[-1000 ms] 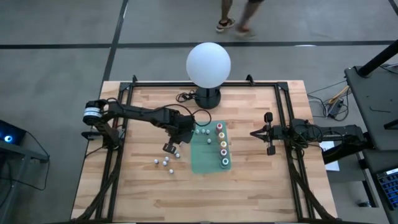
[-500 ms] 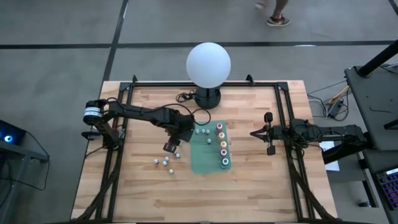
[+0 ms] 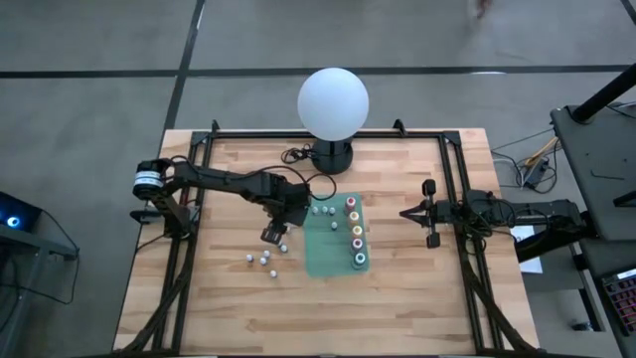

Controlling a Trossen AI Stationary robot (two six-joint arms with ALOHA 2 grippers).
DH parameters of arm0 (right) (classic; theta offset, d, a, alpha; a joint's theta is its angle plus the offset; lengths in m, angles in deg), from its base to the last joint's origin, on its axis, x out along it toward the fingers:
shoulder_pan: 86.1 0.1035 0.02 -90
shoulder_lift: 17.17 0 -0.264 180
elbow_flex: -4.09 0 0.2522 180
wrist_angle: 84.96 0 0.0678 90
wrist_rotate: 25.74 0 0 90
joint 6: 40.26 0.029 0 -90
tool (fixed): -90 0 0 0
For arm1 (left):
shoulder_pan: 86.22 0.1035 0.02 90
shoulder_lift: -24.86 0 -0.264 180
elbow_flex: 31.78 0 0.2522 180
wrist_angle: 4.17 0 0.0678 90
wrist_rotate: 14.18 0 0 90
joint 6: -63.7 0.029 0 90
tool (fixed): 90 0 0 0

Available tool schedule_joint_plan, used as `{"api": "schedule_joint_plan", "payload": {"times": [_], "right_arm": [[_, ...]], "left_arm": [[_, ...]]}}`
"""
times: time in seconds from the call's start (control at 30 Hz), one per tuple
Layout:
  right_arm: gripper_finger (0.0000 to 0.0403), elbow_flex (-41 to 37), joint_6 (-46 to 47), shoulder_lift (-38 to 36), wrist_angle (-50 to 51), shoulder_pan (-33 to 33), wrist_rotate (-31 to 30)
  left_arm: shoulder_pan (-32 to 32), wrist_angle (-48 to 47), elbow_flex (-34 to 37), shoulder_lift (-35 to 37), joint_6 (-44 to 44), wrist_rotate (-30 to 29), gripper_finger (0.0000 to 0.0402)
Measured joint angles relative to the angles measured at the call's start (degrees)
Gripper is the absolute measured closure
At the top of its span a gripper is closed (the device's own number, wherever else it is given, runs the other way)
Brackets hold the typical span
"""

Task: Pick & Place food coloring
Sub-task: Put the small red food coloring bottle into the green bin

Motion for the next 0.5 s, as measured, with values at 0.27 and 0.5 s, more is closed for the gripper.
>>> {"api": "schedule_joint_plan", "payload": {"times": [0.27, 0.5], "right_arm": [[0.0394, 0.00, -0.05, 0.00, 0.01, 0.02, 0.00], [0.0394, 0.00, -0.04, -0.02, 0.02, 0.02, 0.02]], "left_arm": [[0.00, 0.95, 0.50, -0.96, -0.54, 0.02, 0.0225], [0.00, 1.08, 0.81, -1.77, -1.21, 2.31, 0.0225]]}}
